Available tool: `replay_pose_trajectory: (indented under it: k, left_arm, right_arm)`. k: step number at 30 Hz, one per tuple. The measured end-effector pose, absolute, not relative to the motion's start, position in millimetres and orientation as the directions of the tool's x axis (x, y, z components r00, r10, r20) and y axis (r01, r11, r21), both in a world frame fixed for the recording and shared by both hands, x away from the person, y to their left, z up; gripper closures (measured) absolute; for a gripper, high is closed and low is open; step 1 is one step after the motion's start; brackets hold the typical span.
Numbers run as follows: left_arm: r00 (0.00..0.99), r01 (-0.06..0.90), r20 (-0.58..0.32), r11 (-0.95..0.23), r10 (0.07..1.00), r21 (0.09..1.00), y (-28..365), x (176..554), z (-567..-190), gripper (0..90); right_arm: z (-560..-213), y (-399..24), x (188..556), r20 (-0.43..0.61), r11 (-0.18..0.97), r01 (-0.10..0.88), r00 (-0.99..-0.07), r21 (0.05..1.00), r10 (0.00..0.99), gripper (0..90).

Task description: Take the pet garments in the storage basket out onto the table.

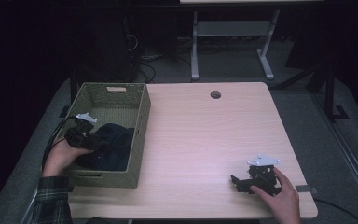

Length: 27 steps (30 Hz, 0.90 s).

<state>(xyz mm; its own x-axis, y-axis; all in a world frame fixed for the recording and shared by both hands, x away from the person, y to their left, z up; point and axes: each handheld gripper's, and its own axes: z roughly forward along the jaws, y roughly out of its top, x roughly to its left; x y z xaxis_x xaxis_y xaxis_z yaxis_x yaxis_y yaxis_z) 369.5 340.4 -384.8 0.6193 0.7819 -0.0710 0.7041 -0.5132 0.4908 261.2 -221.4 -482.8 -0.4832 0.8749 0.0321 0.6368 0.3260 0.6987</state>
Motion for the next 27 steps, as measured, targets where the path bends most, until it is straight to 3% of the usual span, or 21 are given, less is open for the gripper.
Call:
replay_pose_trajectory:
  k: [3,6,7,27]
  left_arm:
    - [0.615,0.72,-0.076,-0.52,0.784,0.46,340,370,-386,57.8]
    - [0.619,0.733,-0.11,-0.521,0.778,0.437,341,371,-387,79.4]
    - [0.62,0.728,-0.105,-0.521,0.777,0.445,341,371,-386,82.4]
    - [0.581,0.654,-0.168,-0.334,0.796,0.678,351,359,-348,85.1]
  right_arm:
    - [-483,-221,261,0.032,0.327,0.637,-0.483,0.699,0.875,0.4]
    - [-483,-221,261,0.032,0.327,0.637,-0.483,0.699,0.875,0.5]
    - [-483,-221,261,0.032,0.326,0.637,-0.483,0.699,0.875,0.5]
    - [-483,-221,261,0.032,0.327,0.637,-0.484,0.699,0.875,0.5]
